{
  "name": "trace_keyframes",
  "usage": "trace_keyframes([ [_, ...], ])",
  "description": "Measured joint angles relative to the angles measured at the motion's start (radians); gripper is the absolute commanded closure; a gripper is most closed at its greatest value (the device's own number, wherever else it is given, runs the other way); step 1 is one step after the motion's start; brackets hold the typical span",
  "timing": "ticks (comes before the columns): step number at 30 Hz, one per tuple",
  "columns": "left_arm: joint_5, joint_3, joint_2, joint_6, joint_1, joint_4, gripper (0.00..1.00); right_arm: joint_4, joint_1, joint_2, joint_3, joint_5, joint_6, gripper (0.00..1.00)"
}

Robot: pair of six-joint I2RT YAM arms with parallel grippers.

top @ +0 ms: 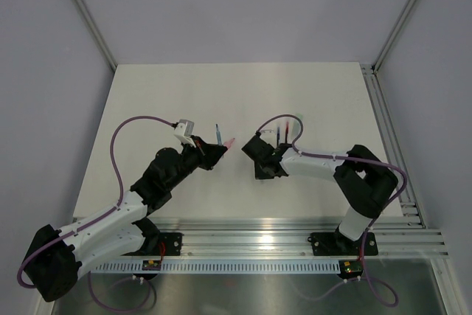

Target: Insert the pens into the pen caps

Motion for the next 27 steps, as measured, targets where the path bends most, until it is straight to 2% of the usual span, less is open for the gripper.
trace_keyframes([
  [4, 0.005, 0.0, 0.008, -0.001, 0.0, 0.004, 1.0, -0.024, 0.0, -0.066, -0.047, 0.047, -0.005, 1.0],
  [7, 0.012, 0.0, 0.026, -0.005, 0.0, 0.006, 1.0, -0.005, 0.0, -0.19, -0.075, 0.074, -0.028, 1.0],
  [11, 0.037, 0.0, 0.052, -0.005, 0.0, 0.021, 1.0, 0.15, 0.0, -0.402, -0.074, 0.111, -0.065, 1.0],
  [14, 0.069, 0.0, 0.073, 0.001, -0.002, 0.045, 1.0, 0.317, 0.0, -0.482, -0.072, 0.117, -0.08, 1.0],
  [19, 0.129, 0.0, 0.084, 0.023, -0.014, 0.082, 1.0, 0.548, 0.0, -0.501, -0.074, 0.112, -0.101, 1.0],
  [27, 0.236, 0.002, 0.133, 0.05, -0.036, 0.147, 1.0, 0.72, 0.002, -0.471, -0.073, 0.052, -0.116, 1.0],
])
